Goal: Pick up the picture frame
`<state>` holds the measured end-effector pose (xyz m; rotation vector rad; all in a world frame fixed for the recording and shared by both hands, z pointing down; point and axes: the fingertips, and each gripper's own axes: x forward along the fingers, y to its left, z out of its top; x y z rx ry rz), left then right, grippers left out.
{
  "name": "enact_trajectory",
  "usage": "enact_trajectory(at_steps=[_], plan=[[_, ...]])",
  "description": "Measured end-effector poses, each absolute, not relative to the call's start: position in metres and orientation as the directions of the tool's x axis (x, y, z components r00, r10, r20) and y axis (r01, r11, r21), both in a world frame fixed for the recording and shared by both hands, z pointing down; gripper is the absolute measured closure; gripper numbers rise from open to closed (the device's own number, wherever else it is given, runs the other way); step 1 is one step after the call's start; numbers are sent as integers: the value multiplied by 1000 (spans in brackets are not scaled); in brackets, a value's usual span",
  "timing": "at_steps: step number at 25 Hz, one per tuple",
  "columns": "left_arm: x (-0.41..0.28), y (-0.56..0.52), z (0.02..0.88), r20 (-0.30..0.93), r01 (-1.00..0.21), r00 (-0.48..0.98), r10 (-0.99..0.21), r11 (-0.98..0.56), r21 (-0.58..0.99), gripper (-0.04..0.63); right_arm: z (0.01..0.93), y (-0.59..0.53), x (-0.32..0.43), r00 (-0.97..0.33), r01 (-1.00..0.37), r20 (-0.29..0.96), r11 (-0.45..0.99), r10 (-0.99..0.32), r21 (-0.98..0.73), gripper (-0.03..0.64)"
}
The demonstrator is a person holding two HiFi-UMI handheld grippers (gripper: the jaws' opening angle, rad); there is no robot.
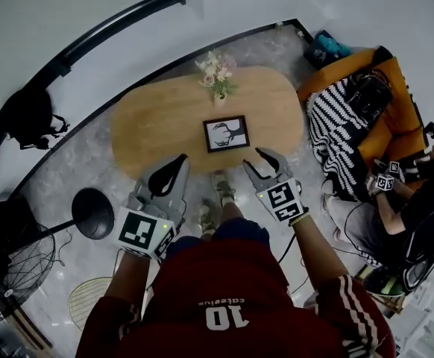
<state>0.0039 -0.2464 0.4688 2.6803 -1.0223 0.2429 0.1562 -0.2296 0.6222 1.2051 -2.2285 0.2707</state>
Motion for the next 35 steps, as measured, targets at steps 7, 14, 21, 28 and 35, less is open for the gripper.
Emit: enact_trajectory(at_steps=[7, 14, 21, 28, 35], plan=[[-1, -261, 498, 285, -706, 706, -649, -681, 197, 597, 733, -248, 156, -418, -762, 703, 643, -575, 73, 446], [-3, -271, 530, 330, -729, 680, -655, -653, 207, 597, 814, -258, 150, -376, -693, 810, 717, -450, 78, 445], [-10, -271, 545, 346, -730, 678, -649, -649, 213, 597, 875, -269, 153, -316, -676, 864, 732, -393, 86, 445], [-22, -272, 571, 346, -745, 664, -663, -628, 226, 597, 942, -272, 152, -270, -629, 906, 772, -327, 91, 445], [-41, -273, 617, 394, -773, 627, -673, -600, 205, 597, 1013, -276, 160, -201, -502, 949, 857, -244, 114, 453]])
